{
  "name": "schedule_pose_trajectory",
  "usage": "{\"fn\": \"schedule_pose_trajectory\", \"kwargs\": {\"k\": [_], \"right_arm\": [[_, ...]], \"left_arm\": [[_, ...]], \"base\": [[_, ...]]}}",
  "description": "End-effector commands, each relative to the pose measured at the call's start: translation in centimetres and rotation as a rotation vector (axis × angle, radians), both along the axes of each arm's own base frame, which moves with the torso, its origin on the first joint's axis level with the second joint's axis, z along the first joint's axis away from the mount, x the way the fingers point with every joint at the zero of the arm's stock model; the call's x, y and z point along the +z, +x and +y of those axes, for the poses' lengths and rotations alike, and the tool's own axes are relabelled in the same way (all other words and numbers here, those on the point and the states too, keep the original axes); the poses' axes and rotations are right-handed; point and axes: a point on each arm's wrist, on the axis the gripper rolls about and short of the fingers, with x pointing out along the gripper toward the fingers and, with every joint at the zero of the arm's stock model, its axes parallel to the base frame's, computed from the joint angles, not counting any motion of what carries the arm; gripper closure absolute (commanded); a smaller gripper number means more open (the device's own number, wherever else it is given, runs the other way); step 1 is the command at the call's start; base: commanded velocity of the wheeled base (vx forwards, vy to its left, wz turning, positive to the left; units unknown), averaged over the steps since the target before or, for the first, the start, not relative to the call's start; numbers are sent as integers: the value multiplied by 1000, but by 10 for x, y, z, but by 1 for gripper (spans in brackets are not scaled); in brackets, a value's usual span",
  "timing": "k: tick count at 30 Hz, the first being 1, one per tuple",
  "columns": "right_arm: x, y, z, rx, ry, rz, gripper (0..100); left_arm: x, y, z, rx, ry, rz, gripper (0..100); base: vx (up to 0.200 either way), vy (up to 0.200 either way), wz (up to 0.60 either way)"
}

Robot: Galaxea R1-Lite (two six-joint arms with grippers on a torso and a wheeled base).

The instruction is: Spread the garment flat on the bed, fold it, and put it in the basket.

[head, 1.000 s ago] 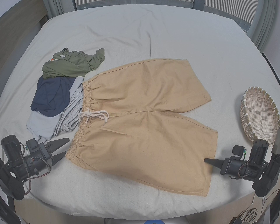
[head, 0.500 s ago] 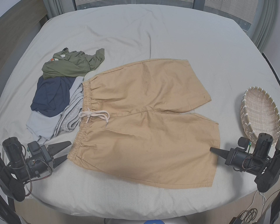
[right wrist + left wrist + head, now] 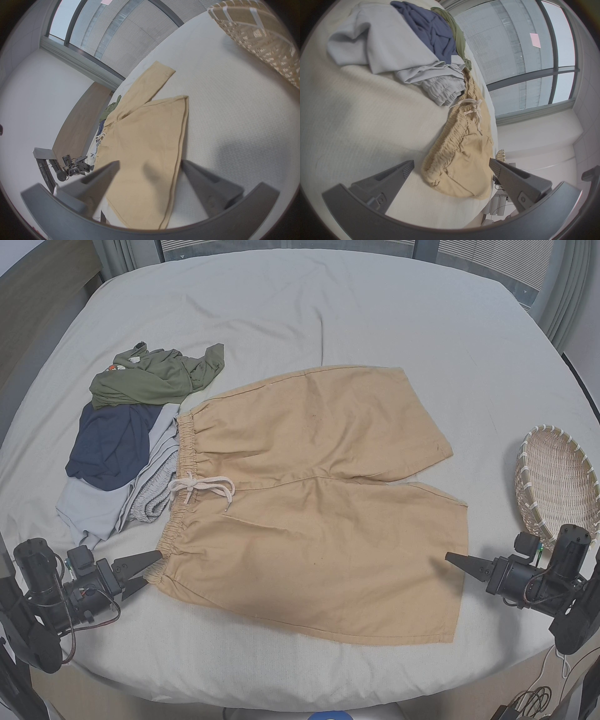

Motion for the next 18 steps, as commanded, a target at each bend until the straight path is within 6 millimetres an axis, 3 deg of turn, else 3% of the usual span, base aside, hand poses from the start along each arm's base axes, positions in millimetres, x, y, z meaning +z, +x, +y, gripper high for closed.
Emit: {"fn": "schedule_pose_trajectory", "kwargs": {"k": [1, 9, 10, 18], "right_arm": [[9, -11, -3, -6, 4, -26, 0], [3, -22, -4, -9, -2, 15, 0], [3, -22, -5, -11, -2, 17, 0], [-9, -33, -3, 17, -9, 110, 0]], "left_arm": [[-6, 4, -5, -23, -4, 14, 0], [-7, 6, -11, -33, -13, 27, 0], [-7, 7, -11, -21, -20, 32, 100], [-7, 7, -9, -9, -21, 34, 100]], "base": [[0, 0, 0], [0, 0, 0], [0, 0, 0], [0, 0, 0]]}}
